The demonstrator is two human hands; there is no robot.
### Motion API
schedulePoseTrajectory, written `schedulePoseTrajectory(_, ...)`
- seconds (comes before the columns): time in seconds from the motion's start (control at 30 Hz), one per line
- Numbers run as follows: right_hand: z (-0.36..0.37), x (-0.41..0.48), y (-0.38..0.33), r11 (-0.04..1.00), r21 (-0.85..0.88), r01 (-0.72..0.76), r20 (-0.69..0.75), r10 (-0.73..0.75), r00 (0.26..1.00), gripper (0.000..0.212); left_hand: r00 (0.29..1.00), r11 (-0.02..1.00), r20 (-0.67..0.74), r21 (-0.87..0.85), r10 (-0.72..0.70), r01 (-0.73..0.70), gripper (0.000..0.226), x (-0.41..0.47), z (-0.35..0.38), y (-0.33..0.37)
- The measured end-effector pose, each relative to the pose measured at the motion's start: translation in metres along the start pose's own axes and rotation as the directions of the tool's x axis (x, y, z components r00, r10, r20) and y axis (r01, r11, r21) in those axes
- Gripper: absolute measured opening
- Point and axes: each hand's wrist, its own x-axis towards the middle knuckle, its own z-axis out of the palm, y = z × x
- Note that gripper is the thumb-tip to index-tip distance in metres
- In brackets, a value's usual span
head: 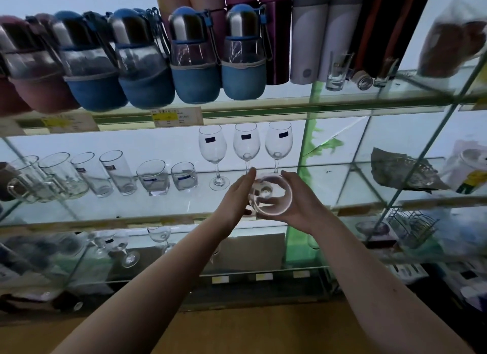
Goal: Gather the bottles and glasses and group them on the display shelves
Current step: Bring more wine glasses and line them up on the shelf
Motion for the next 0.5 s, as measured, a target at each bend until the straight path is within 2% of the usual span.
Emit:
schedulePoseTrajectory(0.1,0.002,-0.002,-0.001,0.999,-0.033,0.016,0.015,-0.015,1.0,0.042,0.992,0.995,-0.089,-0.035,-0.094,0.091,0.056,0.009,0.002,0.005)
schedulePoseTrajectory(0.17,0.003,-0.003,0.001,0.999,-0.04,0.024,0.016,-0.024,1.0,0.042,0.981,0.985,-0.1,-0.069,-0.167,0.16,0.057,0.018,0.002,0.007)
schedulePoseTrajectory(0.23,0.004,-0.002,0.003,1.0,-0.019,0.023,0.016,-0.022,1.0,0.041,0.982,0.982,-0.096,-0.119,-0.162,0.15,0.05,0.021,0.002,0.007)
schedulePoseTrajectory(0.33,0.002,0.0,0.006,1.0,0.011,0.013,-0.036,-0.013,0.999,0.046,0.992,0.966,-0.034,-0.233,-0.121,0.11,0.044,0.026,0.002,0.004)
schedulePoseTrajectory(0.5,0.002,0.005,0.01,0.998,0.029,0.048,-0.107,-0.045,0.993,0.053,0.984,0.917,0.067,-0.358,-0.164,0.177,0.064,0.034,0.0,-0.003)
